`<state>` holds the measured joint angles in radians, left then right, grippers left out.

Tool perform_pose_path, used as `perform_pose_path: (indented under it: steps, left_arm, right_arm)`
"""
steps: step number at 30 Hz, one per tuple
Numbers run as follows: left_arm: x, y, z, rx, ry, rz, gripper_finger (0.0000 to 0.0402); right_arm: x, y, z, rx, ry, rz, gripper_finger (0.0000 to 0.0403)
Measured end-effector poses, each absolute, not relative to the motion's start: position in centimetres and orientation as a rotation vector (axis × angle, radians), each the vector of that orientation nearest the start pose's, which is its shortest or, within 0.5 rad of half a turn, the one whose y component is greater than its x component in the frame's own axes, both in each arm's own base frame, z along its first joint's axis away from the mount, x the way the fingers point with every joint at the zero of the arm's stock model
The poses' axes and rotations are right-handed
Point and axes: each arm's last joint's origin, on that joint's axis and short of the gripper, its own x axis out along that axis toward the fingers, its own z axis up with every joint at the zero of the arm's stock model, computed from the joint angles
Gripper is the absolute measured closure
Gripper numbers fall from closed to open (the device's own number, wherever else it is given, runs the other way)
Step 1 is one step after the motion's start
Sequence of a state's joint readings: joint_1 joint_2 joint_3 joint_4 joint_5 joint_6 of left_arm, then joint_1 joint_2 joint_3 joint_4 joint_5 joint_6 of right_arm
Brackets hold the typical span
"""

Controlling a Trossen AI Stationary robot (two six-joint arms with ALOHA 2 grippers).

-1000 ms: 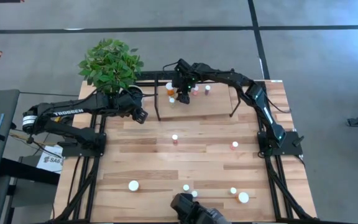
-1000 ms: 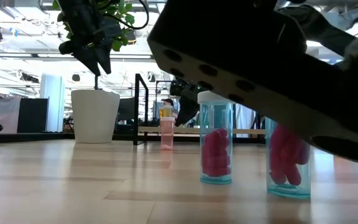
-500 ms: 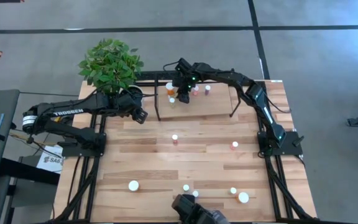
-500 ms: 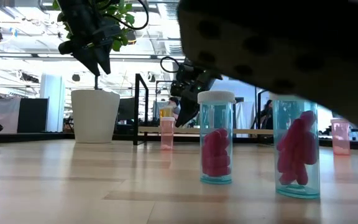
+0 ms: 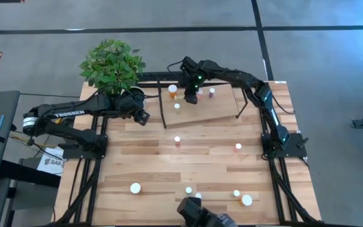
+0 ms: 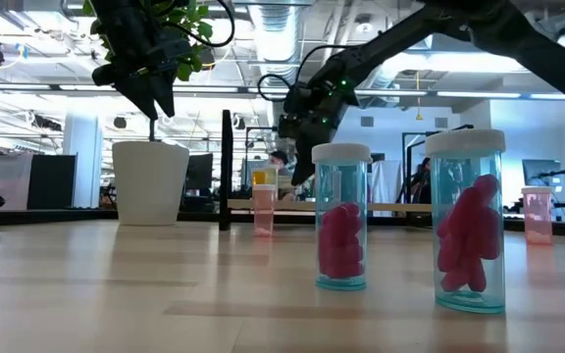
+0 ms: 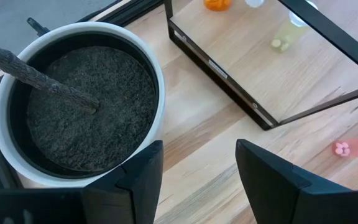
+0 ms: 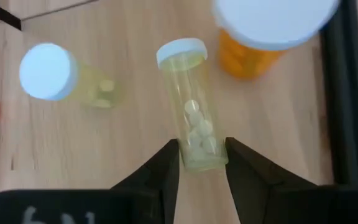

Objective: Pick and place medicine bottles onto shelf by color
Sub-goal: Remove the top yellow pill bottle from the shelf

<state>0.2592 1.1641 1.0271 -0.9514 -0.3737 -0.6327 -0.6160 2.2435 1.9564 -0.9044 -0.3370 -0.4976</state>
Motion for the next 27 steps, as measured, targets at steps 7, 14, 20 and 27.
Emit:
perform_pose_path:
  steps: [7,14,20,27]
  left_arm:
    - [20.1,6.4,28.8,-0.485,0.882,0.893,0.0211]
    - [20.1,6.4,28.8,-0.485,0.882,0.893,0.0211]
    - [20.1,6.4,28.8,-0.482,0.883,0.892,0.0211]
    - [20.3,6.5,29.0,-0.444,0.856,0.899,0.0211]
  right_arm:
    - [38.7,-26.0,21.1,0.112,1.119,0.040,0.0263]
    - [37.7,-25.4,22.4,0.084,1.173,0.054,0.0264]
    - [36.3,-24.9,26.7,0.001,1.127,-0.028,0.0264]
    - [34.1,-23.2,32.2,-0.029,1.026,-0.081,0.0266]
